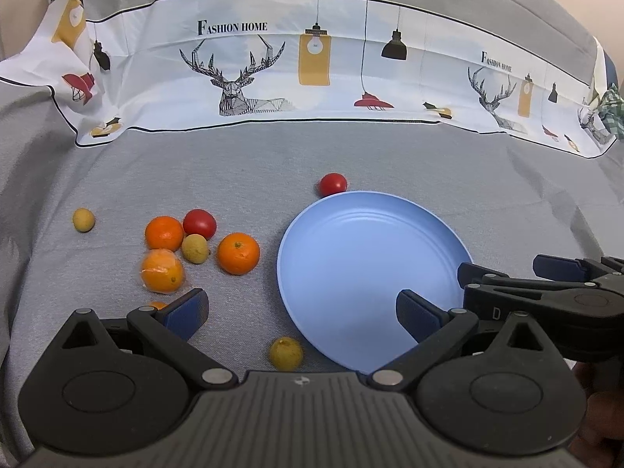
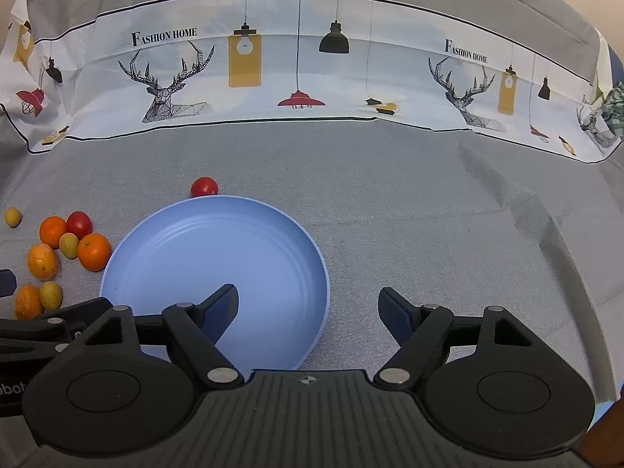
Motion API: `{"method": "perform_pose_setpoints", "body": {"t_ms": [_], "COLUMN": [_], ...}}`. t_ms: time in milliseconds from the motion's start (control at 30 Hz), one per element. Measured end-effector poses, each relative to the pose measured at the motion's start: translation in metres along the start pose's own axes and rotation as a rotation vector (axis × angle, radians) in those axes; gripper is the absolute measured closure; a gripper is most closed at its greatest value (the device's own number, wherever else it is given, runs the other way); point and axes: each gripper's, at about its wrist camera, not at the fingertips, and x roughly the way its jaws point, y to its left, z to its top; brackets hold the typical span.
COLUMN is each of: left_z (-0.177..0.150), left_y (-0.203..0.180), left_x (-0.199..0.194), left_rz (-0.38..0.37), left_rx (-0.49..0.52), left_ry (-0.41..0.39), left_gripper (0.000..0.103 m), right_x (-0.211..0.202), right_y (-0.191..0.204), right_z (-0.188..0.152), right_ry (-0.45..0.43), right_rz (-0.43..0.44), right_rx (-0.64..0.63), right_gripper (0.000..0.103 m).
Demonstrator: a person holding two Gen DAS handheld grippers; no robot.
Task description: Organize fruits
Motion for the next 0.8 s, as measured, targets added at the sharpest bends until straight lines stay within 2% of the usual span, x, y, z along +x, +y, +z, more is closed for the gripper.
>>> {"method": "perform_pose_setpoints", "body": {"t_ms": [133, 567, 700, 800], "left_z": [-0.0002, -0.0002, -0.0004, 0.0004], "left_y": [-0.0002, -0.0034, -0.0068, -0.0066], "left_x": [0.0001, 0.0006, 0.0001, 0.0005], "left_rz": [-0.013, -0.023, -0.016, -0.016], "left_rx": [-0.01, -0.014, -0.008, -0.005], "left_ry": [0.014, 0.027, 0.02, 0.026], "left_gripper": [0.001, 0.001, 0.001, 0.001], "right_x": [0.0002, -0.0002, 0.0002, 0.0001], "right_y": [0.0004, 0.0013, 0.0008, 0.0013], "right_z": [0.0, 0.0001, -0.0004, -0.0015], "right_ry": [0.005, -0.015, 0.007, 0.009], "right_rz": [0.009, -0.009, 0.019, 0.036], "right_rx": [0.008, -0.008, 0.01, 0.015], "right_gripper": [0.024, 0.034, 0.035, 0.04]}}
